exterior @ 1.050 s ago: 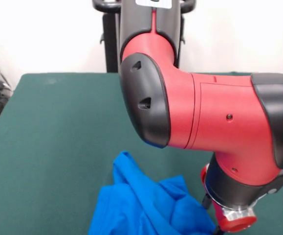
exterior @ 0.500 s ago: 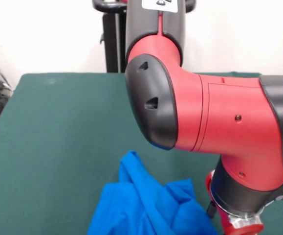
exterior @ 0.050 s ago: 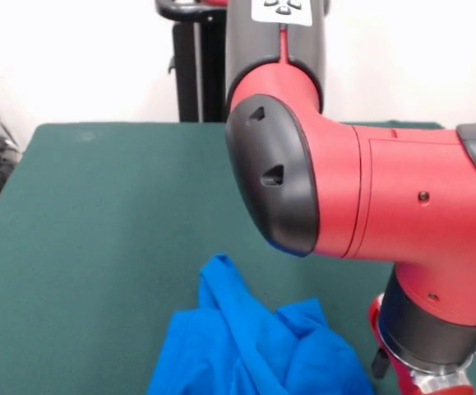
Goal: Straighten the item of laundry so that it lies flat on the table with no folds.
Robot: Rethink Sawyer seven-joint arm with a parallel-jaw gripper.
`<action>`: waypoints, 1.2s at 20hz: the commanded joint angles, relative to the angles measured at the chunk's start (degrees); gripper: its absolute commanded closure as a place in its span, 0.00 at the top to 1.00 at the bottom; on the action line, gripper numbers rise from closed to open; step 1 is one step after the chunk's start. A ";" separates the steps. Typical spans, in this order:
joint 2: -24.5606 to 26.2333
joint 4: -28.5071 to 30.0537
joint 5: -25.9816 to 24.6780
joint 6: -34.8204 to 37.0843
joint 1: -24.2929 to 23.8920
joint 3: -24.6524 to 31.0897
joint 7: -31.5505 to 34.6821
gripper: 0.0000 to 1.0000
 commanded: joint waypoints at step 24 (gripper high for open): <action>1.55 2.25 -31.32 6.45 1.11 18.96 2.87 1.00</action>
